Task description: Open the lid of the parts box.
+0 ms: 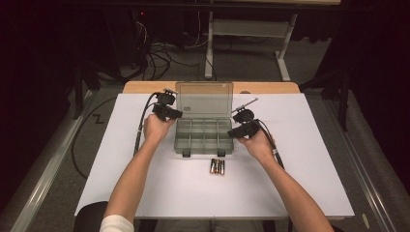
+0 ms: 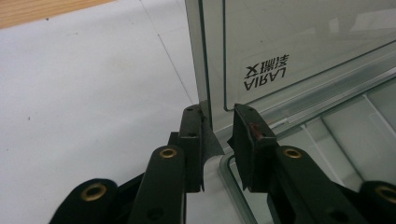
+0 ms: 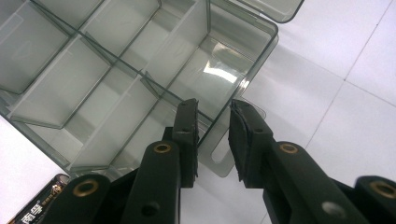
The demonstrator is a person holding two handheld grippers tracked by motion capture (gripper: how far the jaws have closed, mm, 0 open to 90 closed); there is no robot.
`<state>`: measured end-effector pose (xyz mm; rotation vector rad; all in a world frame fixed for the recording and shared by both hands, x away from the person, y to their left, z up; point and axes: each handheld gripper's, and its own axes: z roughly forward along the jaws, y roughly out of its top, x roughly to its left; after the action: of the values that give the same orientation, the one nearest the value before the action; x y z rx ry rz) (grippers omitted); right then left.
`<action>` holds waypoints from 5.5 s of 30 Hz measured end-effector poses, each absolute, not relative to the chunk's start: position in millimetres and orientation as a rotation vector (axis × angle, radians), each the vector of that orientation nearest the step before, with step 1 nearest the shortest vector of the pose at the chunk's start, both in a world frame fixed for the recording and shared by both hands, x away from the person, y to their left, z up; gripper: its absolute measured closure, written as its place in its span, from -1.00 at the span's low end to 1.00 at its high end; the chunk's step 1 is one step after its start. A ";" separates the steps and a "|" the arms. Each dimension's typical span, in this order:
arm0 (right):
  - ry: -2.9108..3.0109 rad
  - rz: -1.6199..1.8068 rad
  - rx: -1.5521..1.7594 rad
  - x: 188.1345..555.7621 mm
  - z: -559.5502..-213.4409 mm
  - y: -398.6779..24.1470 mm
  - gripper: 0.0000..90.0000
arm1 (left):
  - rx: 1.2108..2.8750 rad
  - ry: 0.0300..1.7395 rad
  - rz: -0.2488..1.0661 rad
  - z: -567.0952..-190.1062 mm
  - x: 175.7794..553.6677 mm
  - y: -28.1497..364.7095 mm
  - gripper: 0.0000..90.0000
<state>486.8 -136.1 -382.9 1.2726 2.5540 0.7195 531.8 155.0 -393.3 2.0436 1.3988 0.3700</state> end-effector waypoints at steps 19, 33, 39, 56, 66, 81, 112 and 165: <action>2.542 0.718 1.275 485.2 -383.4 -135.7 0.67 | 2.080 1.369 0.457 -392.6 530.4 150.8 0.36; 2.548 0.713 1.261 484.1 -383.1 -135.1 0.63 | 2.111 1.355 0.432 -384.3 523.0 155.7 0.17; 2.559 0.756 1.270 484.8 -383.0 -138.0 0.55 | 2.125 1.351 0.386 -382.0 519.5 156.9 0.10; 2.504 0.873 1.229 472.4 -368.1 -149.5 0.39 | 2.130 1.280 0.380 -366.5 496.3 159.0 0.01; 2.469 0.935 1.183 463.9 -364.9 -156.0 0.30 | 2.102 1.253 0.385 -363.7 480.7 162.6 -0.02; 2.378 1.071 1.138 446.5 -356.4 -180.7 0.19 | 2.070 1.184 0.387 -362.2 452.4 167.2 -0.05; 2.199 1.267 1.061 401.6 -350.4 -242.1 0.01 | 1.944 1.053 0.449 -365.7 393.5 179.3 -0.13; 1.947 1.472 0.980 329.6 -396.6 -304.7 -0.13 | 1.762 0.990 0.491 -400.9 326.3 200.7 -0.19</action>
<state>329.6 -304.7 -396.6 0.9797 1.9469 1.4724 326.3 200.7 -400.9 1.7623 0.9896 0.4912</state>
